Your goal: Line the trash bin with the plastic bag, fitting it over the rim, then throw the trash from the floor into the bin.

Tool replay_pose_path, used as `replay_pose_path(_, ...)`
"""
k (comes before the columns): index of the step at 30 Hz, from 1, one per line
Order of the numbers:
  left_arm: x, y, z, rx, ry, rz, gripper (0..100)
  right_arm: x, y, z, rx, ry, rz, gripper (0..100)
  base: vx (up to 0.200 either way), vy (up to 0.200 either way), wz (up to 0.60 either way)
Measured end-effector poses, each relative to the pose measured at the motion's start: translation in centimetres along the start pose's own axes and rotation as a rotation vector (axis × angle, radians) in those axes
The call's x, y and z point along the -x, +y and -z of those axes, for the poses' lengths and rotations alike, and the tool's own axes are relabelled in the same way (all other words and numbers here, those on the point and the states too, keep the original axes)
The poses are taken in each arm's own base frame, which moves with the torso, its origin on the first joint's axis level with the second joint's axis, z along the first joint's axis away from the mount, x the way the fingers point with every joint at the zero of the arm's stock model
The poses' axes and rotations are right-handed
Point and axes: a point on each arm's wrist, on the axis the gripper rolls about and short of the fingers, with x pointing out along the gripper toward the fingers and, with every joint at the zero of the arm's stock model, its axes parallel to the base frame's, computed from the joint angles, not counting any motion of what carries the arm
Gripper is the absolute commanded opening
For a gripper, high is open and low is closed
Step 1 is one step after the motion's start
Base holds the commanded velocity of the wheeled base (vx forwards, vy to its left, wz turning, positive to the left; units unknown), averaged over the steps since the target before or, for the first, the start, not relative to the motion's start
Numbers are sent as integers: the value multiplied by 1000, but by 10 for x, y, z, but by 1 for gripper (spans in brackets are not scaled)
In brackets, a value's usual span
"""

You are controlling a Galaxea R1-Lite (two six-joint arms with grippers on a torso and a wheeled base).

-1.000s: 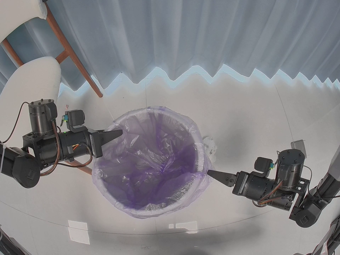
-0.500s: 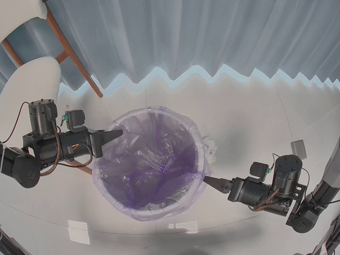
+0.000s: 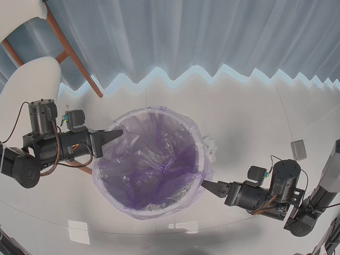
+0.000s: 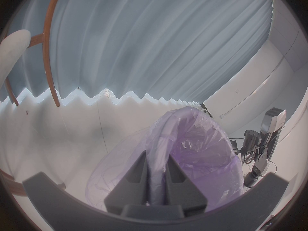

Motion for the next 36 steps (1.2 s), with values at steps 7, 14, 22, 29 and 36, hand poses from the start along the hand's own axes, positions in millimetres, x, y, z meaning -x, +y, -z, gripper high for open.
replay_pose_path(7, 0, -3, -2, -5, -5, 10, 0, -14, -3, -3, -2, -27, 19, 0, 0, 0, 0)
replay_pose_path(14, 1, -5, -3, -8, -8, 13, 0, -17, -7, -2, -7, -39, 52, 0, 0, 0, 0)
replay_pose_path(22, 2, -6, -4, -10, -11, 21, 0, -13, -15, -2, -31, -43, 93, 0, 0, 0, 0)
replay_pose_path(29, 6, -9, -7, -14, -24, 29, 0, -13, -22, 1, -119, -48, 109, 0, 0, 0, 0)
replay_pose_path(36, 7, -11, -9, -19, -30, 33, 0, -20, -26, 4, -174, -96, 59, 0, 0, 0, 0)
